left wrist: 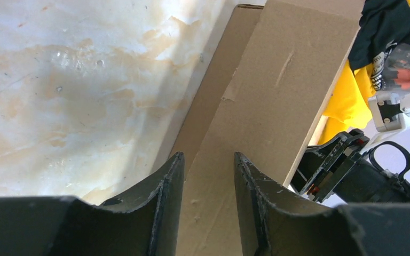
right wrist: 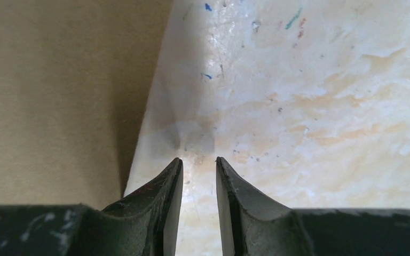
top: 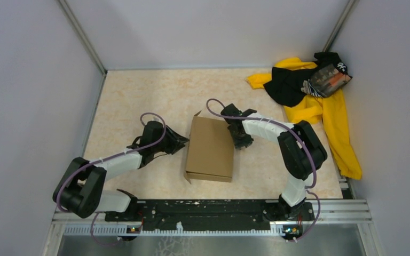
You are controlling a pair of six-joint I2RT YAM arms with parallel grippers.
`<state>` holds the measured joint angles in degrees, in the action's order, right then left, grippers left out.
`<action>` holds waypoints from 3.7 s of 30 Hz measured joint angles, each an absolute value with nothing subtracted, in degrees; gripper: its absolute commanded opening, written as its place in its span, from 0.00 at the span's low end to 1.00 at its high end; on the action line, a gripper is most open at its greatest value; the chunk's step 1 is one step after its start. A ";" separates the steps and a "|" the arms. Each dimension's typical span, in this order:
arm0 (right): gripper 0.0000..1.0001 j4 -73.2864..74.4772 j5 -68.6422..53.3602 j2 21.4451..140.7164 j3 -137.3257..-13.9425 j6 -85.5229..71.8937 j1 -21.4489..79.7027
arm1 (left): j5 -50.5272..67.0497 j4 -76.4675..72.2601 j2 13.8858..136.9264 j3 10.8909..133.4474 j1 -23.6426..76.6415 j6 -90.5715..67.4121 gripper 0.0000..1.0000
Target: Fold the paper box
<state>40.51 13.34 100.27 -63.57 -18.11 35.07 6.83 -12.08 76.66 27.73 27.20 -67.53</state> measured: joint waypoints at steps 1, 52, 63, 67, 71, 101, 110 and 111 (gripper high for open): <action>0.30 41.71 13.87 100.40 -64.27 -17.76 35.20 | 7.35 -12.16 76.69 27.51 27.05 -67.55 0.46; 0.29 60.51 38.44 110.32 -74.85 -18.65 45.60 | 16.69 -32.16 93.41 26.33 24.91 -69.91 0.46; 0.29 59.05 40.66 110.13 -72.23 -18.68 45.58 | 16.58 -31.20 93.43 26.98 25.04 -70.30 0.46; 0.29 57.80 41.08 109.47 -70.83 -18.68 45.58 | 15.88 -29.47 92.88 27.53 25.39 -70.30 0.46; 0.31 56.01 41.06 108.57 -69.25 -18.70 45.50 | 14.87 -27.40 92.18 28.21 25.80 -70.24 0.46; 0.31 46.54 15.38 88.14 -68.23 -18.65 39.09 | 15.70 -25.76 89.67 26.11 26.52 -69.78 0.46; 0.25 46.52 14.90 88.16 -63.96 -19.77 39.09 | 15.88 -25.74 89.60 26.04 26.11 -69.73 0.47; 0.24 46.50 14.90 88.16 -63.40 -19.81 39.09 | 15.92 -25.74 89.56 25.98 26.09 -69.71 0.47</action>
